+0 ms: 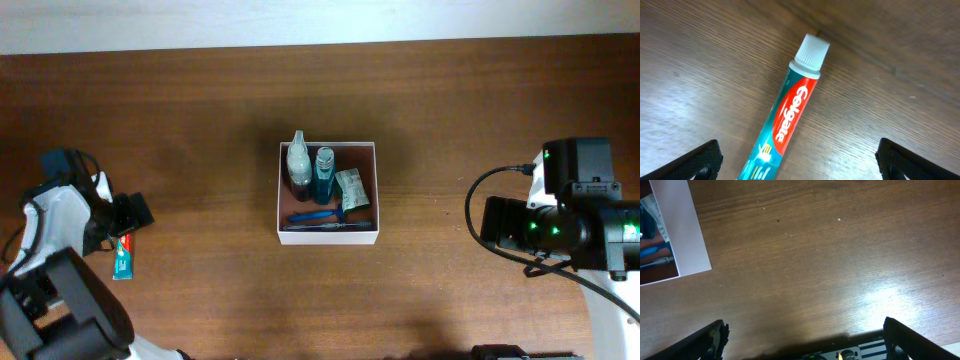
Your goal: Pack container
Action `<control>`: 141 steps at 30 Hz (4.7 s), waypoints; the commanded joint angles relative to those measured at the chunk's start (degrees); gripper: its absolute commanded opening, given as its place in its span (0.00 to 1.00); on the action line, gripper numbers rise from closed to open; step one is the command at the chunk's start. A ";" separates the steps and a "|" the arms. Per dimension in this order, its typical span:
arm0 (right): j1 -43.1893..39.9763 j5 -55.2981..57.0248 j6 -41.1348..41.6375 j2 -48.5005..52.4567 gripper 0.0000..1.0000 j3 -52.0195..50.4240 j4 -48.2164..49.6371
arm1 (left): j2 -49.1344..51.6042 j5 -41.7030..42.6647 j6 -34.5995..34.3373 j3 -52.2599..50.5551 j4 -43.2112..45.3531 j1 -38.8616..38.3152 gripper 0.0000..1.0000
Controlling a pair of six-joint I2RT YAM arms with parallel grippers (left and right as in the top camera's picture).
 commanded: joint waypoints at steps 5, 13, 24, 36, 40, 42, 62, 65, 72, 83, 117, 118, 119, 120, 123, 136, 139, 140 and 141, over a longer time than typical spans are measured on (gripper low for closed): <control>-0.42 0.66 0.02 0.11 0.92 -0.42 0.11 | 6.21 0.70 -0.52 -0.37 0.76 0.15 0.99; -0.42 0.66 0.00 0.11 0.93 -0.42 0.11 | 7.06 1.33 -0.55 -0.37 0.74 0.15 0.63; -0.42 0.66 0.02 0.11 0.93 -0.42 0.00 | 7.06 2.40 -0.55 -0.39 0.70 0.15 0.27; -0.42 0.66 0.02 0.11 0.93 -0.42 0.00 | 6.88 11.32 -0.55 4.48 -3.74 0.00 0.05; -0.42 0.66 0.02 0.11 0.93 -0.42 0.09 | 3.87 15.08 -0.48 12.66 -11.54 -2.10 0.01; -0.42 0.66 0.02 0.11 0.93 -0.42 0.15 | 1.20 16.13 0.68 15.06 -13.38 -4.22 0.01; -0.42 0.66 0.00 0.11 0.93 -0.42 0.17 | -7.93 12.37 33.86 17.11 -4.98 -59.28 0.01; -0.42 0.66 0.02 0.11 0.93 -0.42 0.17 | -2.47 12.39 33.86 17.11 -4.90 -60.87 0.01; -0.42 0.66 0.00 0.52 0.93 -0.42 0.15 | 4.20 10.43 33.83 17.11 -4.83 -60.89 0.11; -0.42 0.63 0.02 0.68 0.96 -0.42 0.28 | -7.87 2.58 26.88 19.80 -6.36 -60.67 0.80; -0.15 -2.75 -6.69 3.43 0.98 -7.13 30.69 | -29.24 0.50 2.75 8.17 -3.43 -28.09 0.99; 0.52 -2.21 -6.69 -1.99 0.99 -11.89 32.81 | -34.29 1.11 2.73 2.34 0.04 -28.09 0.99; 2.03 -0.83 -6.38 -10.25 0.98 -19.54 35.65 | -41.44 1.05 1.27 -5.42 3.82 -28.09 0.99; 2.64 -0.20 -5.77 -13.20 0.98 -22.27 36.46 | -44.39 1.03 0.28 -8.37 4.85 -28.06 0.99; 5.25 1.09 -3.78 -29.68 0.98 -34.82 37.35 | -57.09 1.05 -3.58 -19.34 5.25 -28.09 1.00; 5.60 1.11 -3.85 -49.53 0.98 -42.75 35.98 | -69.35 1.07 -3.54 -28.61 4.68 -28.09 0.99; 5.60 1.11 -3.85 -49.53 0.98 -42.75 35.98 | -69.35 1.05 -3.52 -28.61 4.68 -28.09 0.99; 5.60 1.11 -3.85 -49.53 0.99 -42.75 35.98 | -69.37 1.05 -3.54 -28.61 4.68 -28.09 0.99; 5.60 1.11 -3.85 -49.53 0.98 -42.75 35.98 | -69.35 1.07 -3.54 -28.61 4.68 -28.09 0.99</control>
